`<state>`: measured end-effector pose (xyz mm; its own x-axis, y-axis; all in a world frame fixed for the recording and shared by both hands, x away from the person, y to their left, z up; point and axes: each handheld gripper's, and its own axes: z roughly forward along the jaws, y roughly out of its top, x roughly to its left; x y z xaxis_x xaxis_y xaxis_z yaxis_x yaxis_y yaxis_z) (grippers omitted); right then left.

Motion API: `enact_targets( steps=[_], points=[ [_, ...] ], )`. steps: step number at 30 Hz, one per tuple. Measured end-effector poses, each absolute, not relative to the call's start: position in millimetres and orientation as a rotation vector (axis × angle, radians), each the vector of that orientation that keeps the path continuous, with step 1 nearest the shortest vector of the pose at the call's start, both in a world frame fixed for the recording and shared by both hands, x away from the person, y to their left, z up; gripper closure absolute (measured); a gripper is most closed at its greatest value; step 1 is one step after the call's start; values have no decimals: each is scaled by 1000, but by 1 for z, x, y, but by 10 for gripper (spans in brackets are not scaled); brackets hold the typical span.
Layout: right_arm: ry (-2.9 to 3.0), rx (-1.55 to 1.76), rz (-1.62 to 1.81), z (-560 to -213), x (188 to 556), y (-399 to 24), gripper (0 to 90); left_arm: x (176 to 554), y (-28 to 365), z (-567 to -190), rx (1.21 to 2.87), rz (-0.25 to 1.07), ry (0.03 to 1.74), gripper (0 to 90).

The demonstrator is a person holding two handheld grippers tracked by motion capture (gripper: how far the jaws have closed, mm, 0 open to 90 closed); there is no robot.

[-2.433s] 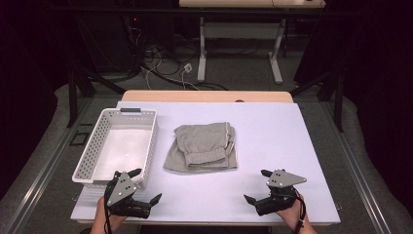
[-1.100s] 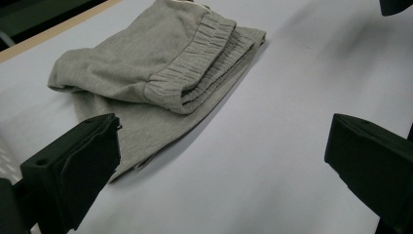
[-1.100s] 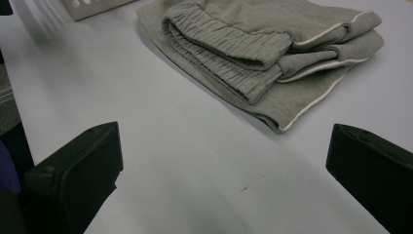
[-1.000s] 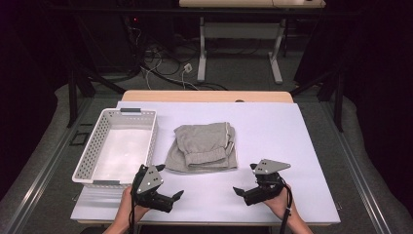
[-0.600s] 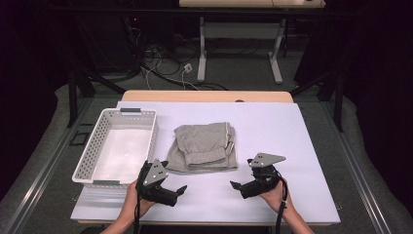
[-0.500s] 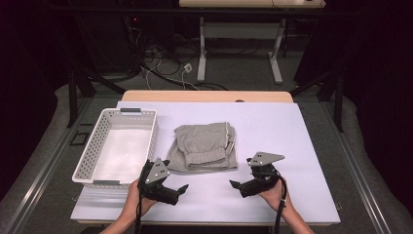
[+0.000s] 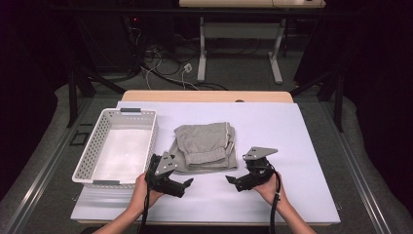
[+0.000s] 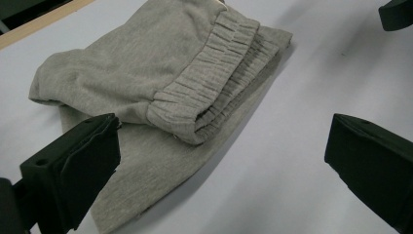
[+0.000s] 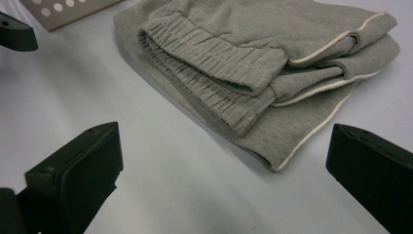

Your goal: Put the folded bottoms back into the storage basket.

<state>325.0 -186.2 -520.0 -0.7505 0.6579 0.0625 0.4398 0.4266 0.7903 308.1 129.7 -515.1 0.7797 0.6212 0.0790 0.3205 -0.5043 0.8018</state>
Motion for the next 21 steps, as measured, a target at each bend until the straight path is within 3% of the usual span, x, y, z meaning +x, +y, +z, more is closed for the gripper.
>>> enact_targets(
  steps=[21],
  points=[
    [2419,1043,1214,-523,353,-180,0,340,114,-518,2139,456,793,0]
  ],
)
